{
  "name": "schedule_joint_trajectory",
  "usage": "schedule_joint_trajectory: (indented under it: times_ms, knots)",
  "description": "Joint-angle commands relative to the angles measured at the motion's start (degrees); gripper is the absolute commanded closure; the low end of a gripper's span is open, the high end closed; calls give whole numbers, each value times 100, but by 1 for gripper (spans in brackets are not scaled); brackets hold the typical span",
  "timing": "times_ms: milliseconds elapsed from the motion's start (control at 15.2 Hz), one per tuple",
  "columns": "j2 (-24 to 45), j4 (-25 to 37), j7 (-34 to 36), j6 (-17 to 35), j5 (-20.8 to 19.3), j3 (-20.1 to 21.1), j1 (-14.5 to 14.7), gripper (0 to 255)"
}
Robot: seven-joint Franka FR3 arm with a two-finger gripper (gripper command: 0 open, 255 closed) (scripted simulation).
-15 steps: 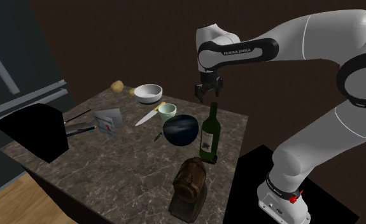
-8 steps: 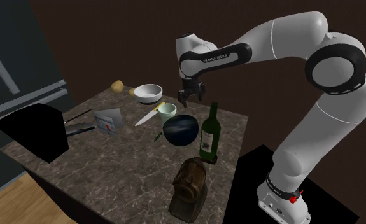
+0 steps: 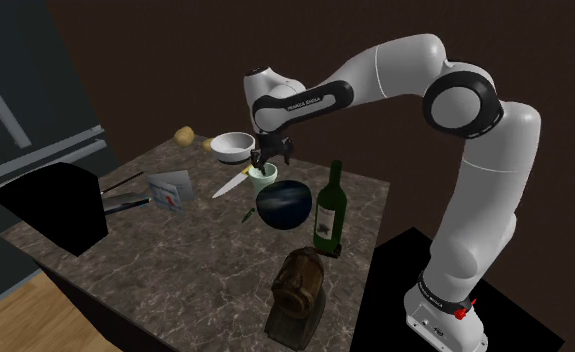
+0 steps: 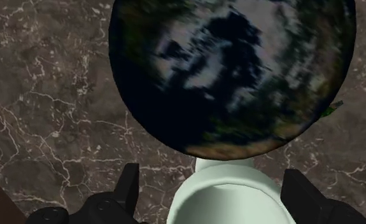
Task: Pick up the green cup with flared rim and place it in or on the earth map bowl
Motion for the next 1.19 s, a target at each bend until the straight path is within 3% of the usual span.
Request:
schedule_joint_trajectory:
  times_ms: [0, 396, 1122]
  knots:
    - [439, 432, 173, -26, -171, 23, 125, 0]
    - [1865, 2064, 536, -306, -650, -29, 637, 0]
    - [1981, 1660, 597, 206, -724, -85, 586, 0]
